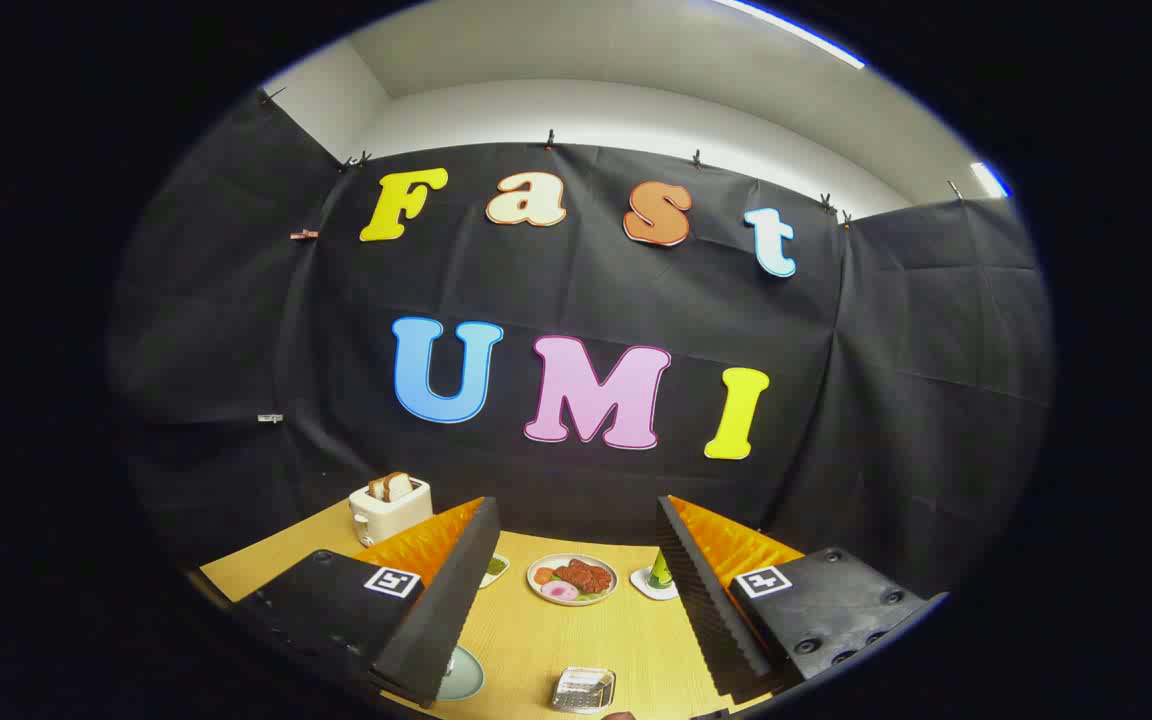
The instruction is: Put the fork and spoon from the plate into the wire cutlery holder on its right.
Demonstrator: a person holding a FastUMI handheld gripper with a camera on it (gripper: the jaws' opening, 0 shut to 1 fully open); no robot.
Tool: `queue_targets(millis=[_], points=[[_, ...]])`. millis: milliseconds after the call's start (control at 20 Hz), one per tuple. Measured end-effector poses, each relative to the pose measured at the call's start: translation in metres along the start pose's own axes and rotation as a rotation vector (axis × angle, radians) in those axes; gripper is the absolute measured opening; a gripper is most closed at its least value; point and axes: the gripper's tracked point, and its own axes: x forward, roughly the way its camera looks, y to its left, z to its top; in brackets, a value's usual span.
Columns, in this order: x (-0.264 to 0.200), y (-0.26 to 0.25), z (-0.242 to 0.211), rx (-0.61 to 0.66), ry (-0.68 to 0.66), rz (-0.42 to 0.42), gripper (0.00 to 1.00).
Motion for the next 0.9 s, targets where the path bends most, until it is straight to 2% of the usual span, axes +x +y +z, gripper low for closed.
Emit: queue_targets(millis=[900], points=[[0.0092,0.0013,-0.0003,0.005,-0.002,-0.006,0.98]])
